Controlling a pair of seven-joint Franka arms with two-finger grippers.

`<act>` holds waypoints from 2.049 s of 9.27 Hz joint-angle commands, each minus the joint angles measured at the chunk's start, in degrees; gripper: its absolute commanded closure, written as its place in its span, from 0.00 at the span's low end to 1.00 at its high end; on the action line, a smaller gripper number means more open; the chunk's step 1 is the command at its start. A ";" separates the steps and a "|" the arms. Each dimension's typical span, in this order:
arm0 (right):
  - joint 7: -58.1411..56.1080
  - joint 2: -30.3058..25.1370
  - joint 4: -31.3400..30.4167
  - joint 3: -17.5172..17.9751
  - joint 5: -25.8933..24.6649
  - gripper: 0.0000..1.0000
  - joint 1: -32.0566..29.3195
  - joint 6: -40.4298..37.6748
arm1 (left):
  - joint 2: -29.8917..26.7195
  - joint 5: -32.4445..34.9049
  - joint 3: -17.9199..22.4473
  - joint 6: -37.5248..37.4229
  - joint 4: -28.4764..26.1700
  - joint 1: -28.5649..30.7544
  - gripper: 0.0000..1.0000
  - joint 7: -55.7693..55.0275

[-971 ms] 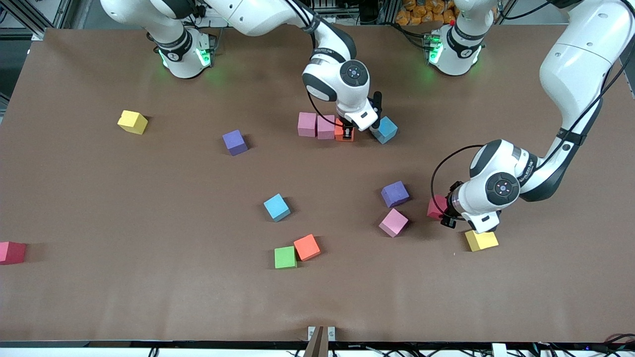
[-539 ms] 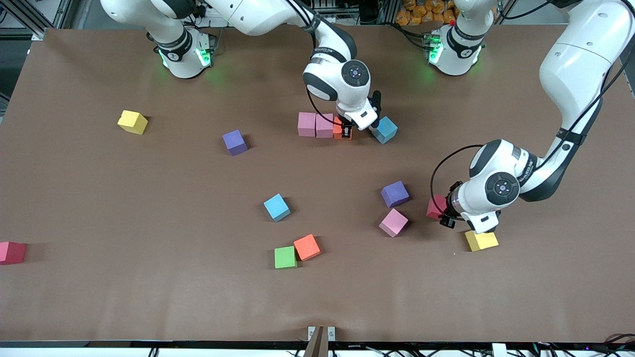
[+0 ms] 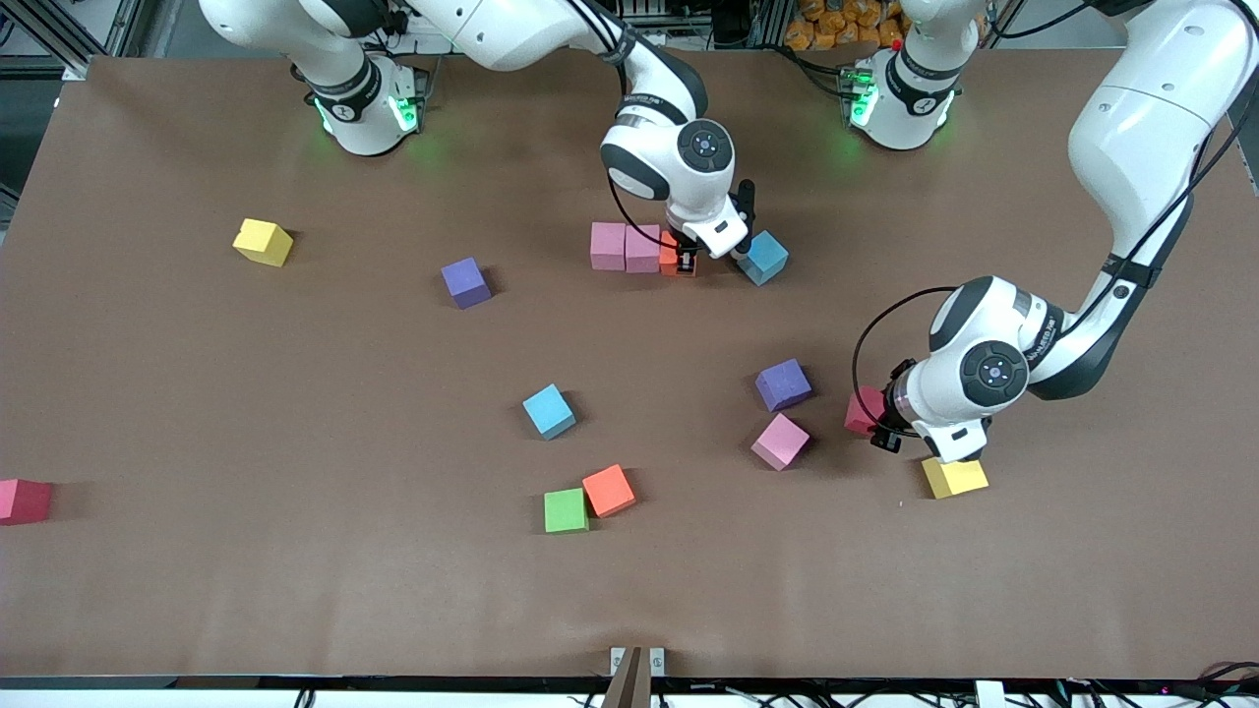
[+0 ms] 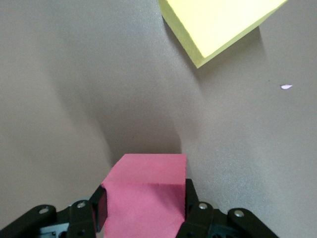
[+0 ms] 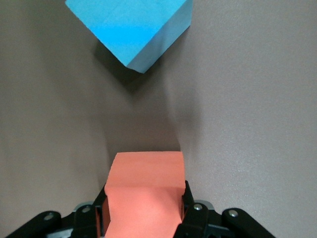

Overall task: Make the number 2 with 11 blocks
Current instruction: 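Hold the orange cube against the pink cubes while the left gripper holds magenta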

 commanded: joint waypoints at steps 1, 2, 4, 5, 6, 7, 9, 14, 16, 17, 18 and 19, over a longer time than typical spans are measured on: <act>0.54 1.09 1.38 0.40 0.41 1.00 -0.04 -0.88 | -0.75 -1.76 -0.69 -0.28 0.27 -0.23 1.00 3.09; 0.46 1.00 1.38 0.40 0.41 1.00 -0.04 -0.88 | -0.84 -1.77 -0.69 -0.37 0.36 -0.05 1.00 4.06; 0.46 1.00 1.38 0.49 0.32 1.00 0.13 -0.96 | -0.67 -1.77 -0.61 -0.28 0.89 -0.23 1.00 4.59; -0.15 1.00 1.38 0.58 -0.02 1.00 0.14 -0.96 | -0.84 -1.77 -0.61 -0.28 0.98 -0.23 1.00 5.99; -1.11 1.00 1.38 0.58 -0.11 1.00 0.14 -0.96 | -0.75 -1.77 -0.61 -0.37 0.98 -0.23 1.00 6.18; -1.30 0.91 1.38 0.58 -0.12 1.00 0.14 -1.22 | -0.75 -1.68 -0.61 -0.29 1.15 -0.58 1.00 6.36; -1.38 1.00 1.46 0.58 -0.29 1.00 0.14 -1.32 | -0.75 -1.85 -0.78 -0.37 2.29 -0.84 1.00 9.07; -1.30 1.00 2.34 0.75 -0.03 1.00 0.40 -2.11 | -1.54 -1.07 -0.78 -0.81 2.64 -1.54 1.00 12.68; -1.21 1.00 2.34 0.84 -0.03 1.00 0.75 -2.11 | -1.81 -1.24 -0.69 -0.90 2.82 -1.37 1.00 14.35; -1.12 1.00 2.34 0.84 -0.11 1.00 0.84 -2.11 | -1.90 -1.24 -0.78 -0.90 2.82 -1.46 1.00 14.62; -1.12 1.00 2.34 0.84 -0.12 1.00 0.75 -2.11 | -1.90 -1.15 -0.78 -0.90 2.82 -1.63 1.00 15.49; -1.12 1.00 2.34 0.84 -0.12 1.00 0.75 -2.11 | -1.90 -1.15 -0.78 -0.90 2.82 -1.72 1.00 17.24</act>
